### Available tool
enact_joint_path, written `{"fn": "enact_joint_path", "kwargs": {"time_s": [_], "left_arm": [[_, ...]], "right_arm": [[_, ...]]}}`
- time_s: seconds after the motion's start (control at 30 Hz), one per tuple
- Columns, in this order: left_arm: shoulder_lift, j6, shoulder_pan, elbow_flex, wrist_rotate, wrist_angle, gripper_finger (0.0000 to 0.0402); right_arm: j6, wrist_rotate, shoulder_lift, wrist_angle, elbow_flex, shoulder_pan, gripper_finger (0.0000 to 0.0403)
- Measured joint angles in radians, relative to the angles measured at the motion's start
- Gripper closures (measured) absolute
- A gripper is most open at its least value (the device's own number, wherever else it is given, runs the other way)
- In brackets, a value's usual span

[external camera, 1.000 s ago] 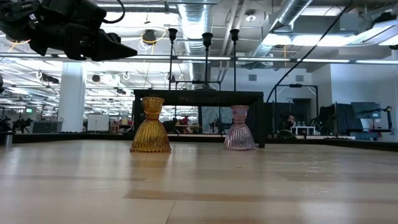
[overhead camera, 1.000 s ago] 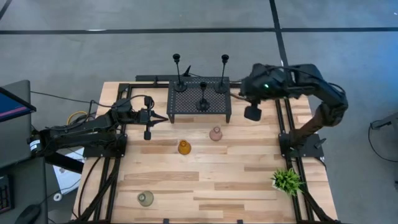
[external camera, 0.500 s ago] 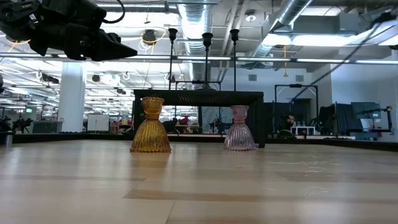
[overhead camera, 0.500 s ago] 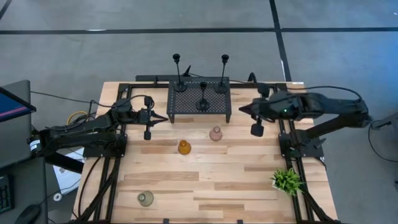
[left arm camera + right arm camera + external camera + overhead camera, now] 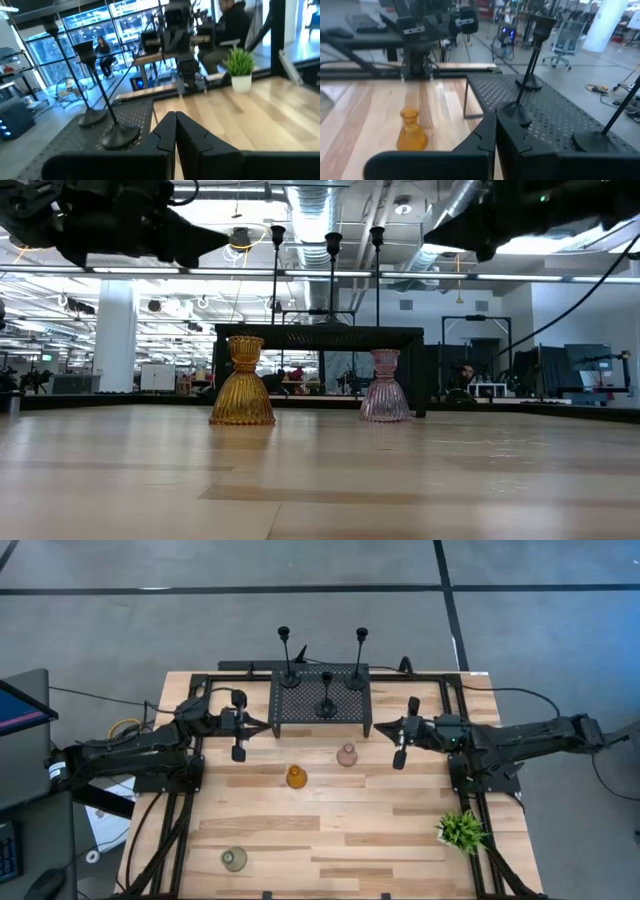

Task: Pick & Place candle stick holders
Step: Put the black candle holder on the shelf

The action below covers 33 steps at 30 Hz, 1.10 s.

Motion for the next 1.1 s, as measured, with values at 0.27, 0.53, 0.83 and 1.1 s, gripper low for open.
{"fn": "enact_joint_path", "kwargs": {"time_s": [0.27,0.53,0.83,1.1], "left_arm": [[0.275,-0.012,-0.044,0.0,-0.007,0.264,0.0396],[0.489,-0.023,-0.044,0.061,-0.012,0.4,0.0396],[0.54,-0.021,-0.044,0.092,-0.055,0.403,0.0396],[0.526,-0.022,-0.044,0.092,-0.079,0.398,0.0396]], "right_arm": [[0.003,0.0,0.144,0.172,-0.005,-0.038,0.0403],[0.003,0.0,0.347,0.4,-0.005,-0.068,0.0403],[0.056,-0.005,0.561,0.537,0.079,-0.112,0.0403],[0.124,-0.024,0.725,0.507,0.2,-0.168,0.0403]]}}
